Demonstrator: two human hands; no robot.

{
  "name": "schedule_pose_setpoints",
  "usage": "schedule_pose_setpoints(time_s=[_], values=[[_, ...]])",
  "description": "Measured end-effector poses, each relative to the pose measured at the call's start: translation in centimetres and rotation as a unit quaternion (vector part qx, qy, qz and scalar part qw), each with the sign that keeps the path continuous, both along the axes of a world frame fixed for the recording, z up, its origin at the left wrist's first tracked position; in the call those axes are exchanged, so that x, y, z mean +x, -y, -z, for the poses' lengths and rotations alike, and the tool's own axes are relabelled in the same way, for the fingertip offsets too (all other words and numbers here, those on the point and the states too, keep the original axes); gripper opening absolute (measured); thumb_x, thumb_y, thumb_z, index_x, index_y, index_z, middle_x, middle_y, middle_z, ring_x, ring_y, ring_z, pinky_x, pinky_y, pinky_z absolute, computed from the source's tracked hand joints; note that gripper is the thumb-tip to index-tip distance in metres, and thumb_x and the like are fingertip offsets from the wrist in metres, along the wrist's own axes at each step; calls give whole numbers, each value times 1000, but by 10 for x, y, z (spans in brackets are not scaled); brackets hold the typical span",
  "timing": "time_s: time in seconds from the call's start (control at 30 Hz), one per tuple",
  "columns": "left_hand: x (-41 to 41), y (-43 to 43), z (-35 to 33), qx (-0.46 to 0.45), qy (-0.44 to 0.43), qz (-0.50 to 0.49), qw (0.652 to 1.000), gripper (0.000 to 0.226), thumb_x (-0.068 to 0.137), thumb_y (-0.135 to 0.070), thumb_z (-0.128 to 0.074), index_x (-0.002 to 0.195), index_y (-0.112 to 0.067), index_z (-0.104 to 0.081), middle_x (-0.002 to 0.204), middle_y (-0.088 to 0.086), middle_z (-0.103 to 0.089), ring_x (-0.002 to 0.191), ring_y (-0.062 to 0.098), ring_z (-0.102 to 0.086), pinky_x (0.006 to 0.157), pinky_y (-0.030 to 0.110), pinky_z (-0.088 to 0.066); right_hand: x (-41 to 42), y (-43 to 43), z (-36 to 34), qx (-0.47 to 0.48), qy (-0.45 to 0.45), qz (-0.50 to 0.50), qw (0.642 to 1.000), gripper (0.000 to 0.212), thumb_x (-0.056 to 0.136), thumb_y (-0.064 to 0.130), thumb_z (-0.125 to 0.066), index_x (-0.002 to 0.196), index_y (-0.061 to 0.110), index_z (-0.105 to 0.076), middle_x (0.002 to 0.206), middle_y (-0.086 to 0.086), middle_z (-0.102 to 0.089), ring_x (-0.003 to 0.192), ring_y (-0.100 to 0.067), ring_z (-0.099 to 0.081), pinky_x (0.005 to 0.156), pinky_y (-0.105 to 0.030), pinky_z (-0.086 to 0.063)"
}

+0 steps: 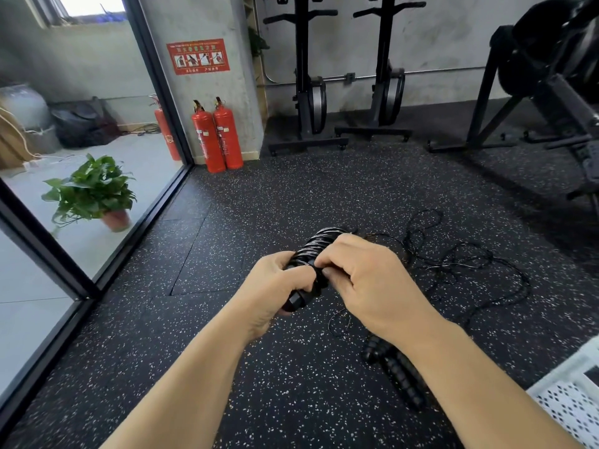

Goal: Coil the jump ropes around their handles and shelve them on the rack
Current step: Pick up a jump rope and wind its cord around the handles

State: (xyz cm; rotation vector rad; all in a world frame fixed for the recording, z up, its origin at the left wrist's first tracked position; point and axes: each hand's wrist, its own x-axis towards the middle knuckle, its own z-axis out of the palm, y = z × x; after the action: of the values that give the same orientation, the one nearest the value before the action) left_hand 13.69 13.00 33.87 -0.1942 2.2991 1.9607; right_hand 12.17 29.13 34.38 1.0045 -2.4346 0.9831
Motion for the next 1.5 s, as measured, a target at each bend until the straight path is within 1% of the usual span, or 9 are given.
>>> schedule_pose_setpoints(time_s=[0.2,0.47,0.67,0.83,1.0,1.17,1.3,1.4,1.5], values=[[-1,-1,-1,2,9,-6,1000,25,53,-17,-58,78,-12,-55,58,1,-47,47,12,-36,44,17,-24,9,4,-1,56,-65,72,994,11,85,24,-52,87,16,-59,86,4,-58,59,-18,-55,48,-33,-44],[-4,-11,-8,32,-5,24,999,18,55,-12,-56,72,-13,-52,52,-4,-49,40,6,-35,38,15,-24,10,-3,-2,25,18,134,991,5,95,24,-47,94,20,-50,90,7,-55,76,-16,-55,67,-33,-44],[-4,-7,-12,20,21,41,999,19,54,-15,-57,72,-13,-53,58,1,-51,43,9,-38,39,15,-25,7,-8,-7,75,-17,95,992,8,96,23,-46,98,17,-50,87,4,-55,65,-24,-56,63,-41,-48],[-3,-9,-11,68,31,16,997,22,53,-14,-56,74,-11,-50,63,7,-50,46,12,-39,37,16,-23,5,-4,-4,28,-21,102,994,6,93,21,-48,95,16,-53,84,6,-56,65,-22,-56,62,-40,-48],[-5,-7,-10,56,24,-17,998,28,53,-15,-58,80,-10,-53,63,6,-53,45,10,-41,36,17,-26,0,3,1,31,-53,106,992,6,96,17,-49,96,14,-53,75,3,-57,58,-25,-55,55,-43,-48],[-6,-9,-4,80,-3,-58,995,38,54,-15,-61,91,-9,-57,66,3,-54,44,8,-42,38,16,-28,-4,3,3,-82,45,148,985,11,94,26,-59,101,18,-54,75,11,-60,70,-14,-58,65,-36,-46],[-6,-13,-4,73,-20,-77,994,44,54,-16,-62,98,-13,-60,66,-3,-58,46,7,-47,39,18,-33,-10,1,3,-163,98,187,964,4,92,24,-59,93,22,-56,70,8,-64,64,-10,-59,66,-39,-51],[-7,-14,-3,26,-42,-91,995,55,54,-22,-65,109,-21,-59,85,-1,-65,62,10,-56,48,22,-43,-14,-2,-1,-253,196,187,929,6,91,18,-57,91,24,-59,68,2,-69,67,-15,-66,69,-44,-56],[-8,-18,1,-49,-73,-97,991,65,63,-23,-72,124,-30,-51,102,-4,-67,83,13,-63,64,25,-48,-17,-2,-1,-325,300,176,879,7,91,17,-58,89,22,-63,74,3,-72,81,-22,-70,69,-38,-56]])
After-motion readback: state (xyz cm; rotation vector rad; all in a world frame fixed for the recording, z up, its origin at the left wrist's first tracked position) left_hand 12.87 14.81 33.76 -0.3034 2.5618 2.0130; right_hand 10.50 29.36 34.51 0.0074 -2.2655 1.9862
